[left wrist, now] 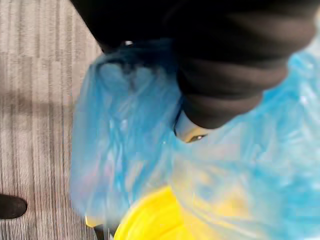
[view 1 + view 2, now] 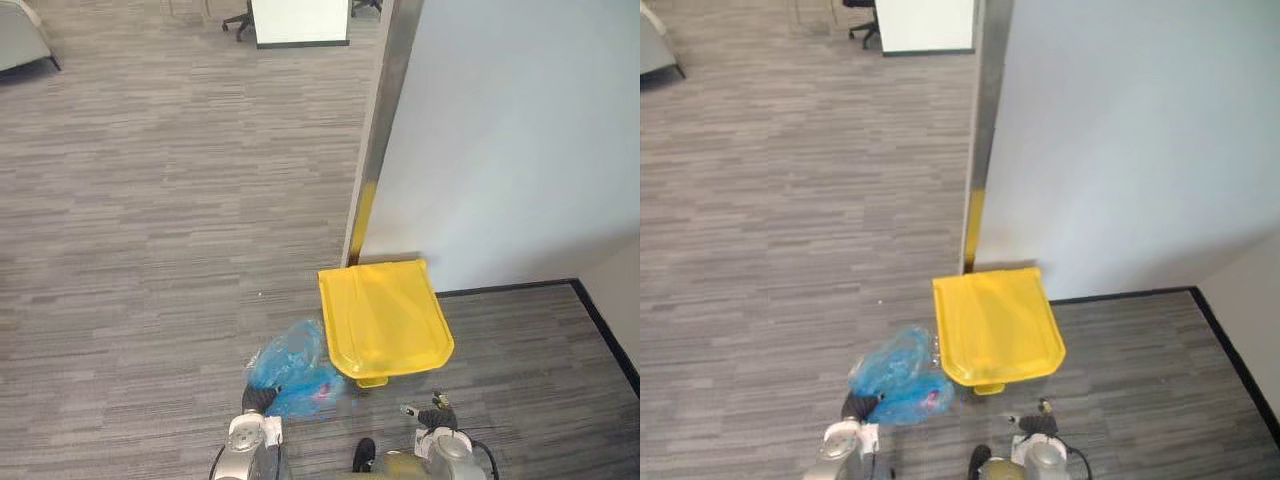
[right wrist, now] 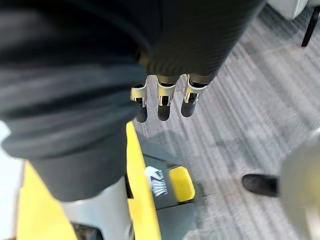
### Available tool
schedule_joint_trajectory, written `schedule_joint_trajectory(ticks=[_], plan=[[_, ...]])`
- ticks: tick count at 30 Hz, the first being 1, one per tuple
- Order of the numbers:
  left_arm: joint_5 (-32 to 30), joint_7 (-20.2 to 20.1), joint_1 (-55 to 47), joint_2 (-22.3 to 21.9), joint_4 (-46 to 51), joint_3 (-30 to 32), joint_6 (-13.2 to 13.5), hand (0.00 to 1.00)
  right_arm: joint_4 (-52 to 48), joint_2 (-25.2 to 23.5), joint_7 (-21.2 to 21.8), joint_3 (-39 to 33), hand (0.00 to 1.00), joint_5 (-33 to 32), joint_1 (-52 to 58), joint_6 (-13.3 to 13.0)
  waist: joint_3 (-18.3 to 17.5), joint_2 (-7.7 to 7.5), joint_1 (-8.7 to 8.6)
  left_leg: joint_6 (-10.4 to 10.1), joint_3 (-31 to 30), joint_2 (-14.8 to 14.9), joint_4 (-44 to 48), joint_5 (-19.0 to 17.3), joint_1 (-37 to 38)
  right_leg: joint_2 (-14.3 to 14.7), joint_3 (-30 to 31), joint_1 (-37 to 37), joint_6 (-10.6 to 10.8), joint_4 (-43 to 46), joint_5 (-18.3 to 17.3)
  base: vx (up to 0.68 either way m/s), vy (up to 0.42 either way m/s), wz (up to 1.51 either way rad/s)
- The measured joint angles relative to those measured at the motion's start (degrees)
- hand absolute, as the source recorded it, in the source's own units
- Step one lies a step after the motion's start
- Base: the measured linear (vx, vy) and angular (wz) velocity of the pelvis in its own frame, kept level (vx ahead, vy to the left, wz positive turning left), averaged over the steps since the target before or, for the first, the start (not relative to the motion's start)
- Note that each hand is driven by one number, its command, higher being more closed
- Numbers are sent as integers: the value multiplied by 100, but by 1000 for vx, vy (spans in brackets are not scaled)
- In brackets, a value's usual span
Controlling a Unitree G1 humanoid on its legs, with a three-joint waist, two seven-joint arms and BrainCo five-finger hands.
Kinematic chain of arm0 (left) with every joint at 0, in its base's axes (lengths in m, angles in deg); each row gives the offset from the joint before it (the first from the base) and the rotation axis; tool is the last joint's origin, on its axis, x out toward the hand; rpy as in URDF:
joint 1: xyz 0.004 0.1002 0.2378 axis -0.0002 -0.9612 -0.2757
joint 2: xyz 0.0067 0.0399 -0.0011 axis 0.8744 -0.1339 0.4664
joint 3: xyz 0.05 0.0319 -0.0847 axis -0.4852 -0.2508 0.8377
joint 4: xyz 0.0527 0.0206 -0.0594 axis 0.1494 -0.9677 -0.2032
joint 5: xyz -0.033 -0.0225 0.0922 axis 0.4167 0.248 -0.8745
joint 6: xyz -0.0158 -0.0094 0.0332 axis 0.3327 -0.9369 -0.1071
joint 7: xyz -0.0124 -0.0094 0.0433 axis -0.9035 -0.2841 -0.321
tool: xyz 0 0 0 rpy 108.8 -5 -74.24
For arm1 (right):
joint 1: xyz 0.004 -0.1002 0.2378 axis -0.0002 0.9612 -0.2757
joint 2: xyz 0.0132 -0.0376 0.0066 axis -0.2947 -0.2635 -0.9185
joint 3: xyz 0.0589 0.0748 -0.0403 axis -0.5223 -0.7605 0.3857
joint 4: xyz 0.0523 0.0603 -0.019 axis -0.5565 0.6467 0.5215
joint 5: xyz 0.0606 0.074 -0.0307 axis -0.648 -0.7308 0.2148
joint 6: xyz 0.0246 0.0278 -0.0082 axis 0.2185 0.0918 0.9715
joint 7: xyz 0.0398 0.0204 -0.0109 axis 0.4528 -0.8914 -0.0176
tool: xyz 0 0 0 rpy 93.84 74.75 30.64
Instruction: Gather rubbish on tea table into small bin, then transfer packed bag to large trash can.
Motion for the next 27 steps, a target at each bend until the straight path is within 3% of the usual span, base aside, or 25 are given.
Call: schedule_joint_trajectory(ticks=[2, 3, 5, 11, 20, 27], plan=[[-2, 5, -28, 114, -79, 9, -3, 100, -6, -145, 7, -7, 0, 0, 111, 3, -84, -80, 37, 21, 131, -154, -130, 21, 137, -115, 203, 10, 122, -122, 67, 141, 170, -39], [-11, 2, -16, 202, -88, 5, -3, 100, 3, -217, 8, -9, 0, 2, 178, 6, -168, -225, 37, 29, 221, -243, -186, 25, 150, -211, 259, 6, 179, -195, 73, 100, 165, -19], [-19, 2, -29, 309, -145, 9, -2, 100, 17, -260, 12, -7, 0, 2, 254, 10, -184, -249, 47, 57, 321, -342, -269, 42, 228, -286, 409, 21, 249, -306, 125, 65, 126, -24], [-118, -1, -51, 363, -367, -5, 1, 100, 251, -188, 12, -2, 0, 13, 204, 8, -187, -143, 36, 155, 548, -362, -680, 131, 519, -202, 706, -3, 238, -403, 194, -5, 0, -26], [-116, -6, -137, 263, -592, -5, 3, 100, 483, 21, 8, 208, 0, 57, 81, 15, -209, -169, 25, 141, 1055, -372, -1069, 223, 709, -71, 1407, -229, 245, -771, 625, -31, 6, -42], [-114, -6, -139, 235, -584, -3, 10, 100, 475, 26, 6, 282, 0, 57, 126, 30, -211, -216, 22, 180, 1048, -383, -958, 192, 710, -112, 1401, -311, 250, -544, 578, -51, 6, -3]])
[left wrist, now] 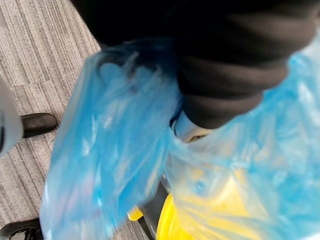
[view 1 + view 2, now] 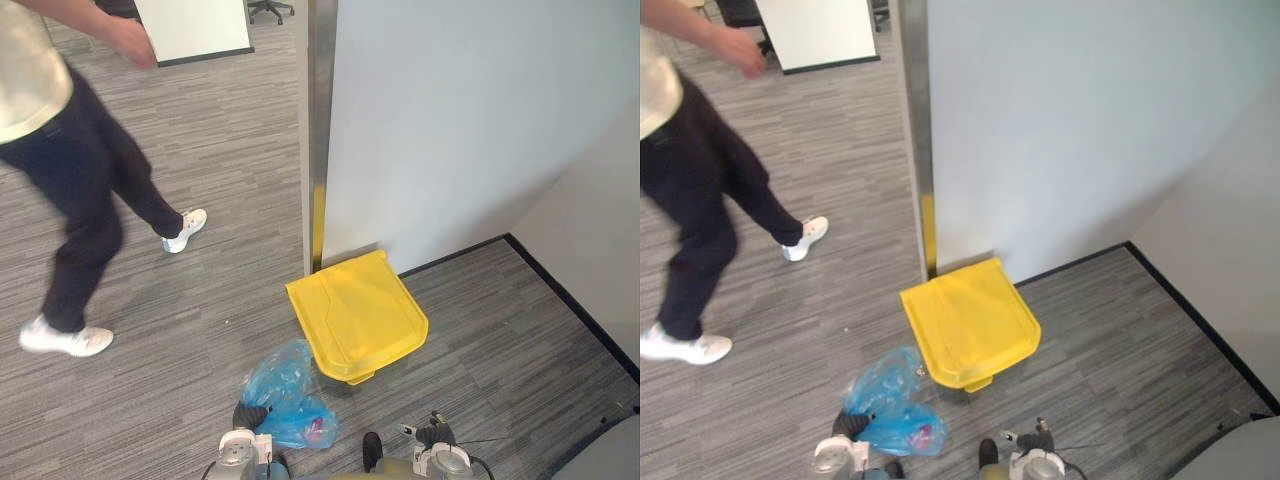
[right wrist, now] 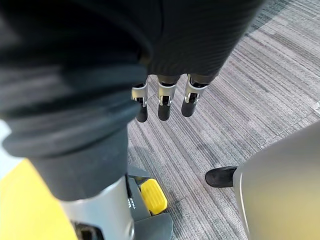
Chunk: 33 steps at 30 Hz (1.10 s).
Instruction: Gather rubbish on tea table into small bin, then transfer packed bag to large trash can.
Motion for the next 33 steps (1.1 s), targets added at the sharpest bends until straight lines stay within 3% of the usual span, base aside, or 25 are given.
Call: schedule_joint_trajectory(ticks=[2, 4, 6, 9, 10, 12, 13, 15, 18, 20, 22, 27, 30, 33], plan=[[1, 1, -3, 5, 23, -3, -8, 100, -25, -7, 1, 11, 0, -1, 15, 3, 48, -64, 0, 39, -38, -14, 185, -106, -17, -62, -52, -143, 17, 488, -250, -72, 1, 13], [2, 3, -3, -3, 112, 6, -8, 100, -55, -13, 1, -62, 0, -2, 41, 4, 153, -129, -8, 179, -227, -41, 423, -425, 69, -271, -386, -429, 222, 1595, -534, -83, 7, 13], [3, 7, 7, -12, 197, 39, -11, 100, -316, -1, 3, -160, 0, -1, -5, 0, 387, -9, -14, 307, -308, 81, 819, -630, 130, -352, -815, -1067, 169, 2780, -675, -110, 16, 2], [4, 11, 29, 207, 223, 60, -11, 100, -460, -72, -22, -150, 0, -2, 12, 27, 492, -148, 12, 303, -297, 244, 1457, -1008, 74, -329, -1072, -1542, 128, 2205, -580, -8, -34, 4], [4, 18, 64, 278, 246, 70, -10, 100, -503, -150, -101, -157, 0, -13, 5, 25, 547, -261, 17, 246, -280, 279, 1794, -1215, 29, -348, -1139, -1677, 195, 1623, -450, 86, -184, 18], [4, 16, 68, 263, 281, 64, -5, 100, -510, -178, -143, -155, 0, -9, 2, 34, 567, -344, 18, 99, -367, 296, 2208, -1520, -2, -377, -1240, -1687, 200, 1394, -502, 169, -224, 23], [4, 22, 110, 200, 271, 68, -10, 100, -502, -155, -145, -166, 0, 4, 1, 50, 587, -322, 28, -26, -475, 355, 2441, -1726, 9, -358, -1257, -1610, 320, 1404, -493, 215, -177, 12], [3, 9, 166, 139, 311, 56, -5, 100, -511, -111, -151, -177, 0, 5, -85, 56, 653, -143, 45, -149, -540, 538, 2459, -1838, 3, -222, -1367, -1616, 384, 1474, -536, 233, -163, 10], [2, 4, 272, 61, 390, 57, -4, 100, -645, -142, -143, -324, 0, 9, -71, 97, 733, -79, 39, -167, -898, 656, 2196, -1848, 85, -28, -1462, -1633, 168, 1738, -422, 198, -170, 32], [0, -3, 262, 51, 440, 34, -6, 100, -723, -163, -125, -332, 0, 9, -45, 77, 736, -81, 51, -321, -1117, 774, 2275, -1932, 95, -19, -1557, -1836, -48, 2403, -856, 173, -169, 30], [0, 0, 289, 6, 470, -39, -7, 100, -784, -167, -115, -334, 0, 6, -55, 83, 743, -75, 55, -475, -1272, 900, 2377, -2021, 27, -37, -1667, -2025, -35, 2922, -1228, 155, -146, 24], [4, -2, 537, -54, 581, -64, -6, 100, -940, -146, -106, -325, 0, 5, -123, 83, 794, -23, 67, -512, -1740, 951, 2395, -1993, -417, -207, -2050, -2430, -79, 3545, -1806, 164, -163, 41], [15, 1, 685, -29, 850, -57, -6, 100, -953, -10, -108, -251, 0, -2, -301, 65, 1030, 99, 67, -407, -2005, 979, 2563, -1740, -773, -327, -2397, -2445, -100, 3519, -1863, 59, -128, 47], [94, 15, 886, 14, 1224, 4, 4, 100, -976, 17, -136, -20, 0, -13, -568, 68, 1237, 87, 76, -393, -2060, 1102, 2718, -1606, -1324, -398, -2760, -2566, -231, 3333, -1776, -54, -124, 62]])
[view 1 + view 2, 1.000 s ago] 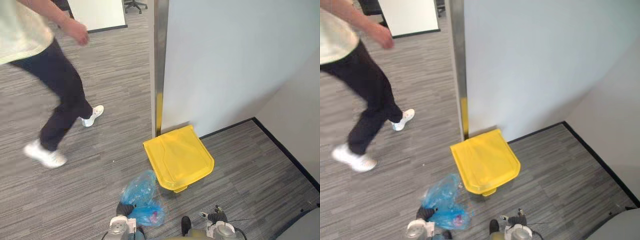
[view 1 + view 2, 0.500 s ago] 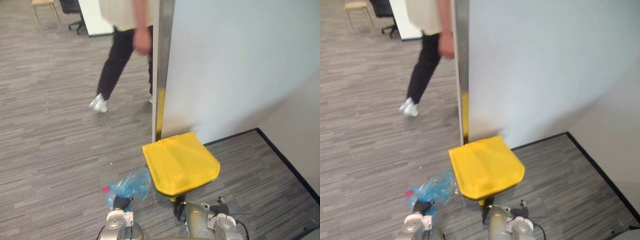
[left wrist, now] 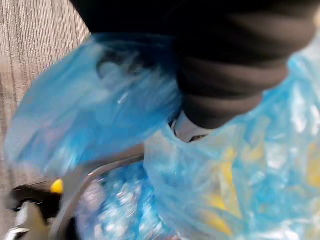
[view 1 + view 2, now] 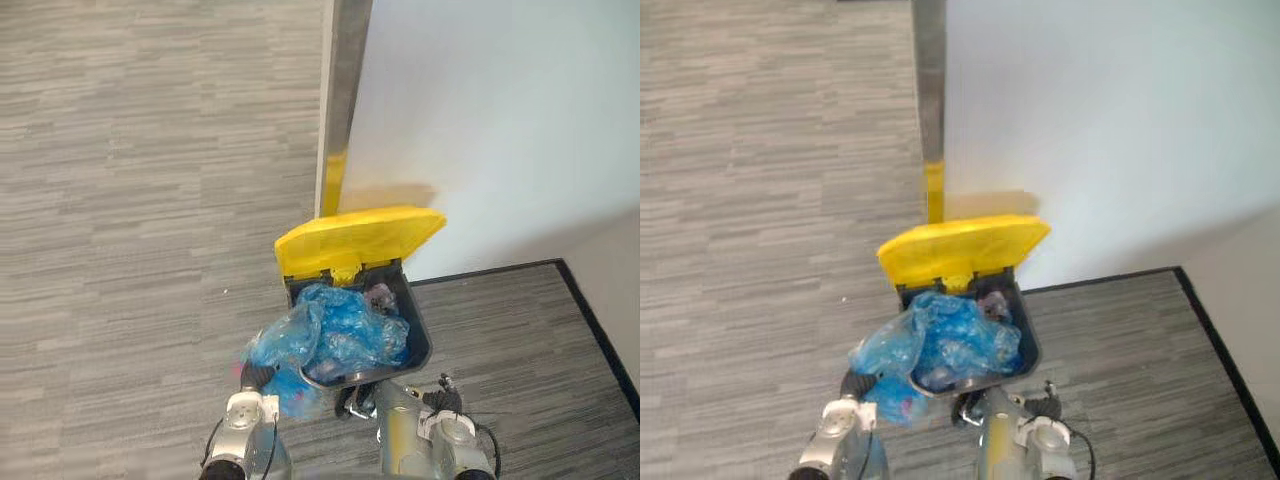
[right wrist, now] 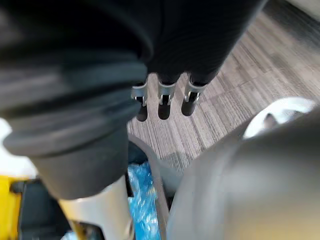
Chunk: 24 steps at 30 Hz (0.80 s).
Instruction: Gather rubbish on tea table into small bin, then transfer packed bag to large trash can.
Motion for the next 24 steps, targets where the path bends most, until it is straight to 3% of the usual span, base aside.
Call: schedule_joint_trajectory(ticks=[3, 5, 6, 13, 19, 24], plan=[[136, 5, 130, 15, 218, -2, 20, 100, -266, -3, -11, 320, 0, -6, -200, 1, 35, -30, 92, 107, 6, 67, 232, -108, -492, -33, -124, -240, -23, -21, 119, -130, -56, 29], [145, 11, 207, 11, 367, -1, 76, 100, -543, -53, -20, 537, 0, -57, -434, 2, 145, -79, 148, 22, -4, 63, 181, -156, -590, -19, -105, -311, -9, -124, 275, -160, -15, 6], [148, 13, 197, 27, 450, -1, 99, 100, -764, -53, -20, 699, 0, -86, -526, -5, 162, -79, 234, 18, -33, 58, 167, -154, -660, 39, -98, -343, -33, -262, 385, -108, 3, -9], [292, 143, 181, 175, 907, -13, 122, 100, -1793, 51, -171, 1106, 0, -227, -1522, -72, 343, -106, 368, 10, -306, 101, -33, -133, -773, 385, -119, -432, -59, -658, 564, -37, -44, -10], [407, 140, 134, 185, 939, -111, 213, 100, -1956, 472, -259, 1103, 0, -359, -2339, -137, 360, -134, 401, -41, -330, 148, -229, 146, -792, 445, -184, -522, -82, -657, 549, 17, -83, -2], [515, 139, 135, 237, 1262, -146, 323, 100, -1746, 681, -349, 1041, 0, -683, -2784, -134, 429, -266, 403, -139, -329, 147, -298, 212, -798, 416, -196, -517, -72, -654, 556, -23, -32, 5]])
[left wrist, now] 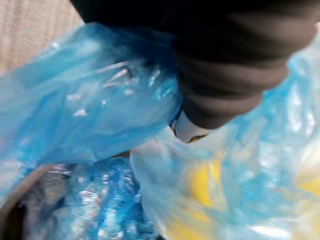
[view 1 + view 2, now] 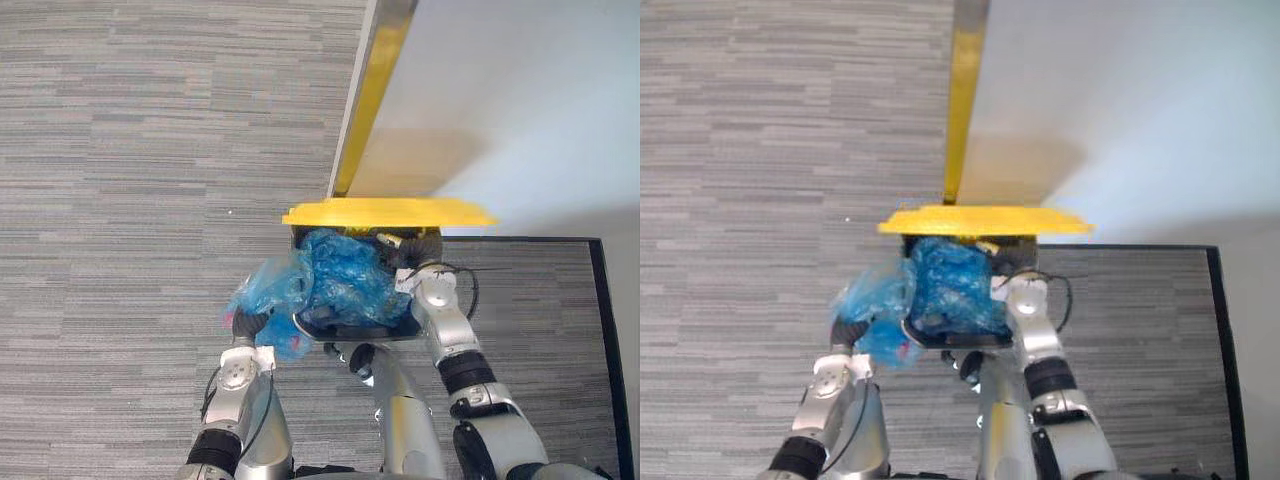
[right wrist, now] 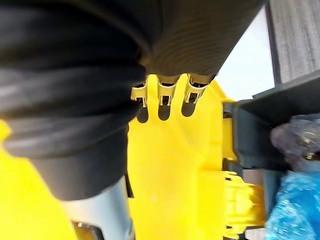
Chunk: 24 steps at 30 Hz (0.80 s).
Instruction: Gather rubbish on tea table into small bin, then transfer packed bag to large trash can.
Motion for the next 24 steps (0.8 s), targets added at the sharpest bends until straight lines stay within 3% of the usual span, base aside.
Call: schedule_joint_trajectory(ticks=[7, 24], plan=[[182, 1, 24, 219, 237, -158, 17, 100, 487, 175, -108, -12, 0, -173, -454, 2, 5, -10, 5, 21, -156, -6, -139, 78, -1, -3, -128, 94, 8, -114, 6, -19, -38, 11], [964, -35, 606, 452, 1833, -952, 434, 100, 1616, 1004, -82, -28, 0, -396, -1483, 105, 104, -36, -8, 2, -151, -142, -165, 152, 9, -84, -54, 184, 62, -206, 38, -4, -5, 2]])
